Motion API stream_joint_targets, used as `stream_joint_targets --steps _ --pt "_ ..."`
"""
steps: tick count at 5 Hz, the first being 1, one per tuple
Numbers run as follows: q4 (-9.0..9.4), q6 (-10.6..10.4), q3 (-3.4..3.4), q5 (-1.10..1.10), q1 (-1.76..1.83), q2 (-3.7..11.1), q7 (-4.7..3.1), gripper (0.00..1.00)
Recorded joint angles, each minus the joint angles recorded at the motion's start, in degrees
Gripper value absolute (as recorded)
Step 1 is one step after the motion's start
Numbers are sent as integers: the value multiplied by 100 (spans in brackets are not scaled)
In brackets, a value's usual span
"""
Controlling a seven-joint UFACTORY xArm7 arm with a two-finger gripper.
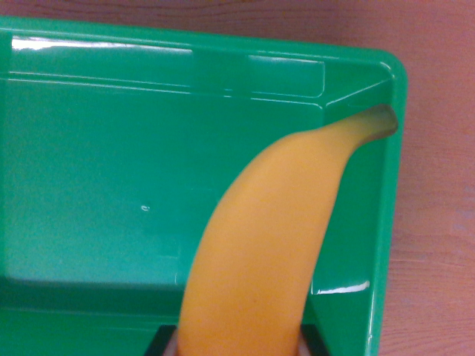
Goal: Pick fruit
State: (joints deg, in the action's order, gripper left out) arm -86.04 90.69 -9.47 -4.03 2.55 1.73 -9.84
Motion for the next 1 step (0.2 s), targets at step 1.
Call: stream_joint_targets --steps 1 --pt "0 0 0 0 0 0 0 100"
